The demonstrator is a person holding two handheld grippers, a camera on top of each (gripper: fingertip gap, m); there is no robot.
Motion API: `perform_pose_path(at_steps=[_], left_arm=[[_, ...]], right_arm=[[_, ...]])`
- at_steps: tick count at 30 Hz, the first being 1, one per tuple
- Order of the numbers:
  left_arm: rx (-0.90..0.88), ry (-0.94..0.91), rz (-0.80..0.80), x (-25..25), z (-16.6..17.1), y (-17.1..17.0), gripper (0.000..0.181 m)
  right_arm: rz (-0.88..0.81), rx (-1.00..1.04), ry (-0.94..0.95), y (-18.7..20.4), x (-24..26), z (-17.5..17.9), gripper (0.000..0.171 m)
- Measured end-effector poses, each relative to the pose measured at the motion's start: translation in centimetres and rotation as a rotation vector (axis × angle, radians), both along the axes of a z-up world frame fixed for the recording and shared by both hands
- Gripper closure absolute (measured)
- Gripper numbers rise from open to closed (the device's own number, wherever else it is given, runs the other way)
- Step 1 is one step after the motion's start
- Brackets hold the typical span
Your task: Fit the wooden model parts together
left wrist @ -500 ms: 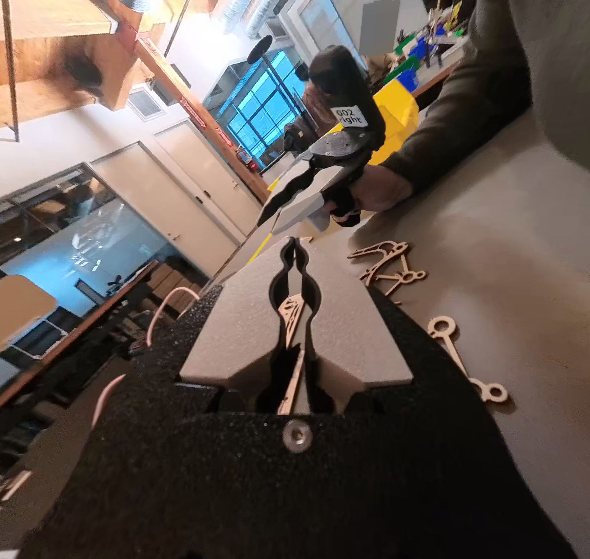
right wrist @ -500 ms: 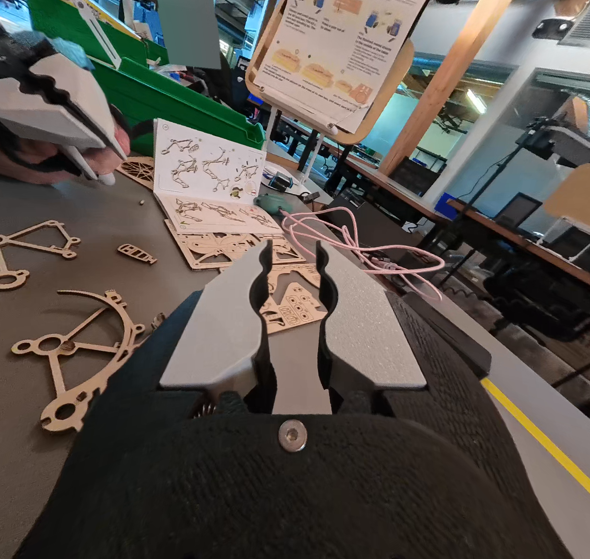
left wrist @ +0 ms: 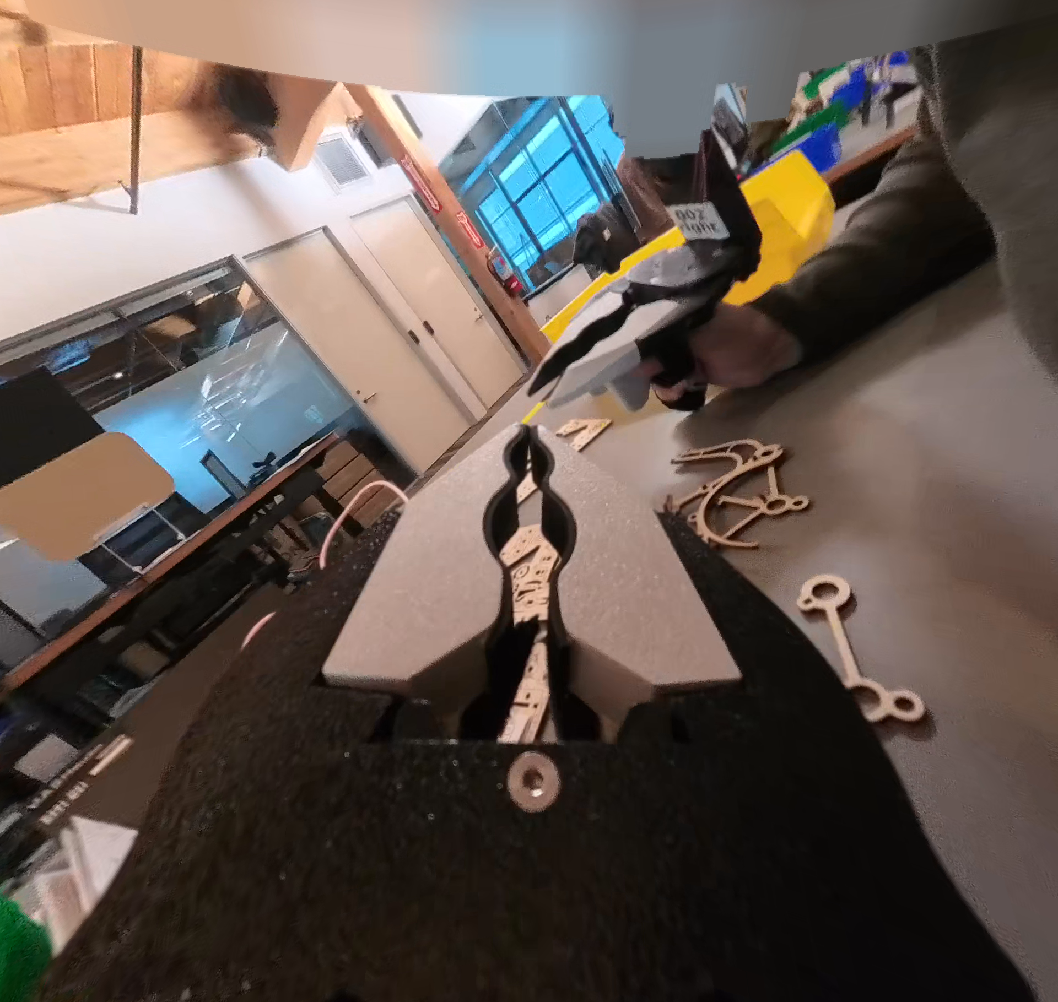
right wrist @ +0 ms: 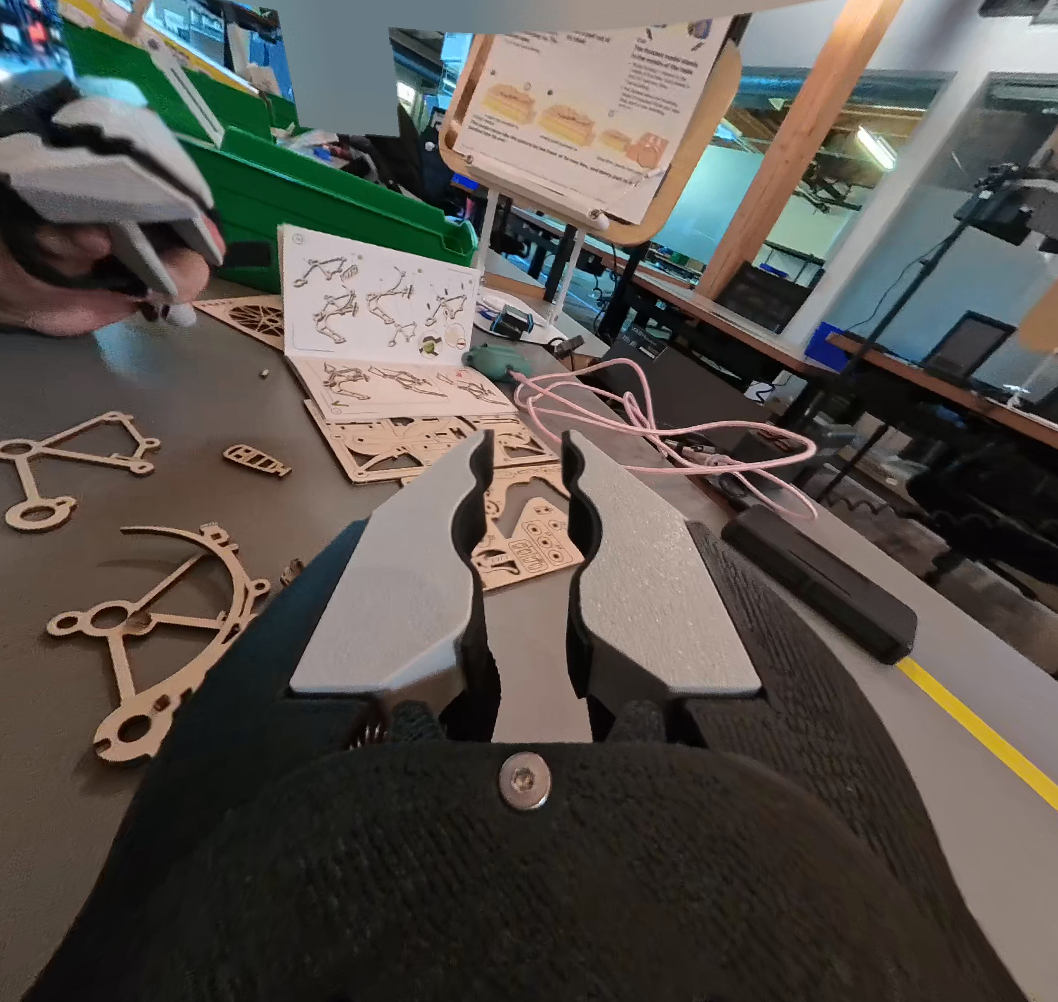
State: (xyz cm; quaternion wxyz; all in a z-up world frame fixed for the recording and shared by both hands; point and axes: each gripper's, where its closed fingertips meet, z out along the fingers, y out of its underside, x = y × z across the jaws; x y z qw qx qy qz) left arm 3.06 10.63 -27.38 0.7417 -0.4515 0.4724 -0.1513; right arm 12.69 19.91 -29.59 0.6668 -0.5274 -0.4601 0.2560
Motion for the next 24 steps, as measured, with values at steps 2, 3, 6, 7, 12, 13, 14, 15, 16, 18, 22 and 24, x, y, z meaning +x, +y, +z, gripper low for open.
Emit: perform_pose_path(at_steps=[2, 3, 6, 7, 12, 13, 14, 15, 16, 18, 22, 24], left_arm=[[0.026, 0.012, 0.006, -0.1, 0.0, -0.2, 0.181], [0.026, 0.006, -0.009, -0.1, 0.1, -0.3, 0.181], [-0.008, -0.036, -0.113, 0.3, 0.2, -1.3, 0.181], [-0.021, -0.056, -0.137, 0.2, 0.4, -1.5, 0.181], [-0.068, -0.094, -0.141, -0.1, 0.5, -1.0, 0.181], [-0.072, -0.098, -0.143, -0.1, 0.5, -0.9, 0.181], [-0.076, -0.099, -0.144, -0.1, 0.5, -0.9, 0.181], [-0.079, -0.100, -0.146, -0.1, 0.4, -0.9, 0.181], [-0.081, -0.099, -0.148, 0.0, 0.4, -0.9, 0.181], [-0.087, -0.095, -0.153, 0.0, 0.3, -0.9, 0.181], [-0.102, -0.090, -0.163, 0.2, 0.1, -0.9, 0.181], [-0.108, -0.091, -0.166, 0.3, 0.0, -0.8, 0.181]], right_arm=[[-0.012, -0.009, 0.021, 0.2, 0.4, 0.2, 0.150], [-0.015, -0.012, 0.024, 0.2, 0.5, 0.2, 0.150], [-0.003, -0.005, 0.014, 0.1, 0.2, 0.1, 0.151], [0.007, 0.001, 0.009, -0.1, 0.1, 0.1, 0.151], [0.058, 0.033, -0.003, -1.1, -0.4, 0.1, 0.151], [0.061, 0.033, -0.005, -1.2, -0.5, 0.1, 0.151], [0.059, 0.031, -0.007, -1.2, -0.5, 0.1, 0.151], [0.058, 0.027, -0.008, -1.1, -0.5, 0.0, 0.150], [0.057, 0.022, -0.006, -1.1, -0.4, 0.0, 0.150], [0.059, 0.016, 0.001, -1.0, -0.4, 0.1, 0.151], [0.062, 0.016, 0.001, -1.1, -0.4, 0.0, 0.151], [0.066, 0.018, -0.004, -1.1, -0.5, 0.0, 0.151]])
